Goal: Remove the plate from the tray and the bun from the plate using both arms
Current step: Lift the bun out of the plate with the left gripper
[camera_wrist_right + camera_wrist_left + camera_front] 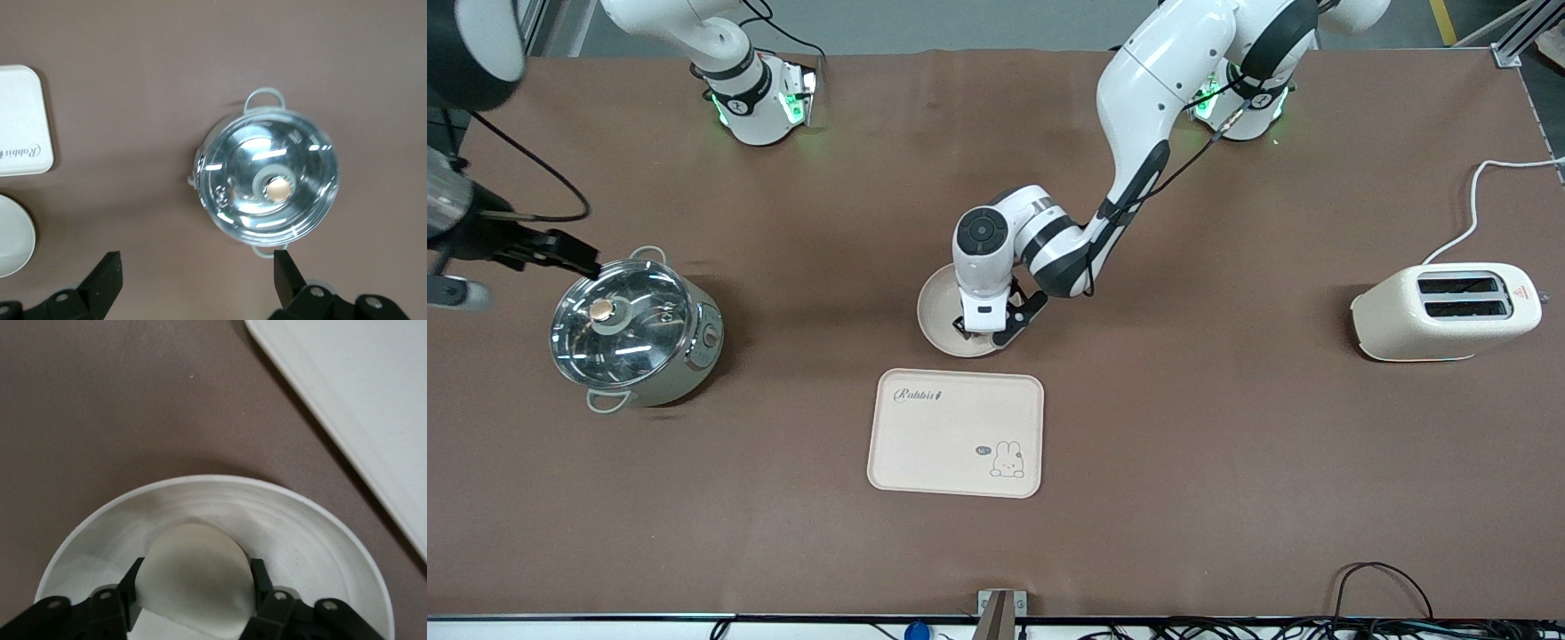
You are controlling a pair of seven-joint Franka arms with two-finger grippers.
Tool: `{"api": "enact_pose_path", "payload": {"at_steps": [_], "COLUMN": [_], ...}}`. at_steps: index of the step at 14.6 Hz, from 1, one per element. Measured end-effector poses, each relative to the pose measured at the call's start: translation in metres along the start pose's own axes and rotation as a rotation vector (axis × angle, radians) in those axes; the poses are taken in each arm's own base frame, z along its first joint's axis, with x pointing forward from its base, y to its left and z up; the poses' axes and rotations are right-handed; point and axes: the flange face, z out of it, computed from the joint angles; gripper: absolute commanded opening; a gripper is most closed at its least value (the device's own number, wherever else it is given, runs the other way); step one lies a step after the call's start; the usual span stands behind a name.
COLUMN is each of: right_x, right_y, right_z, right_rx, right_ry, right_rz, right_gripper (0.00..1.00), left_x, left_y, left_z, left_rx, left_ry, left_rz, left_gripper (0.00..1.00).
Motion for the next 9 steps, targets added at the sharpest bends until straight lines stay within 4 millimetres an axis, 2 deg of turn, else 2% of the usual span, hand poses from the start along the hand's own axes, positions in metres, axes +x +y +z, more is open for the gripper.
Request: {"api": "enact_pose_path", "payload": {"at_steps": [2, 6, 9], "right_x": [-0.001, -0.001, 0.000], "right_y": [0.008, 0.027, 0.038], "right_z": [-0.013, -0.015, -0.027], "right_rx": [0.004, 0.020, 0.026], "right_ry": [0.018, 0.000, 0.026], "right_rz": [-0.025, -0.051, -0.038], "right_gripper": [1.00, 1.00, 1.00], "left_x": [-0.001, 0.000, 0.001], "left_y": [0.002, 0.005, 0.009], "left_z": [-0.002, -0.009, -0.024], "left_rx": [-0.007, -0.020, -0.033], "left_ry": [-0.001, 0.000, 0.002], "left_rz": [-0.001, -0.009, -0.022], "left_gripper": [0.50, 0.50, 0.50]}}
